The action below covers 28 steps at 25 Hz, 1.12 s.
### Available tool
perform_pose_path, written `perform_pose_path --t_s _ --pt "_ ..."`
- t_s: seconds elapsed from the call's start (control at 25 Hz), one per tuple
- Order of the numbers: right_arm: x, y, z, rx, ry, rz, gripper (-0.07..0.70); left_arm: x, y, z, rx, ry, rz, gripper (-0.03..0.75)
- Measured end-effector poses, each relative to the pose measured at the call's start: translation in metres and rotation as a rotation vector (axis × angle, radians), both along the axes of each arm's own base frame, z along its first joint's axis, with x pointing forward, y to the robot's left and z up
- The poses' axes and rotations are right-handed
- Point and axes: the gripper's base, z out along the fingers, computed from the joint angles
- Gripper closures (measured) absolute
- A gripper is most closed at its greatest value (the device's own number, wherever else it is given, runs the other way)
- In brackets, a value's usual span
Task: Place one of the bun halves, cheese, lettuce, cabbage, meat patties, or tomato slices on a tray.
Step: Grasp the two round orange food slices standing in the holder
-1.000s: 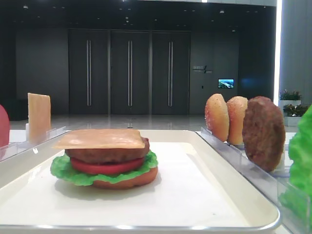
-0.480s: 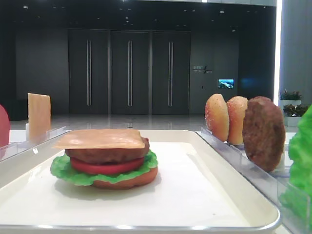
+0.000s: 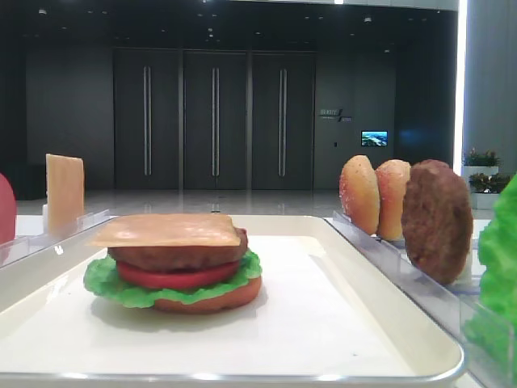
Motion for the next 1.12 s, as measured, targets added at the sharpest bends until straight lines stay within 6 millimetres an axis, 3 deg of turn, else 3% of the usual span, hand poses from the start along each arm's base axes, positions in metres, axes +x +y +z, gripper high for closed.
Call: perform_pose_path --t_s 0.12,0.28,0.64,0.76,0.84,1.12 --pt "0.071 -0.003 -0.008 -0.014 0.194 0.035 0.282 0.0 0.0 0.0 0.0 0.0 0.0 0.722" --pt "0.14 -0.007 -0.012 -0.019 0.274 0.052 0.282 0.0 0.0 0.0 0.0 0.0 0.0 0.722" --pt "0.247 -0.013 -0.009 -0.047 0.345 0.086 0.282 0.0 0.0 0.0 0.0 0.0 0.0 0.722" --pt "0.265 -0.007 -0.007 -0.055 0.376 0.109 0.282 0.0 0.0 0.0 0.0 0.0 0.0 0.722" --pt "0.271 0.008 -0.003 -0.061 0.384 0.142 0.282 0.0 0.0 0.0 0.0 0.0 0.0 0.722" --pt "0.257 0.126 0.001 -0.095 0.346 0.304 0.282 0.0 0.0 0.0 0.0 0.0 0.0 0.722"
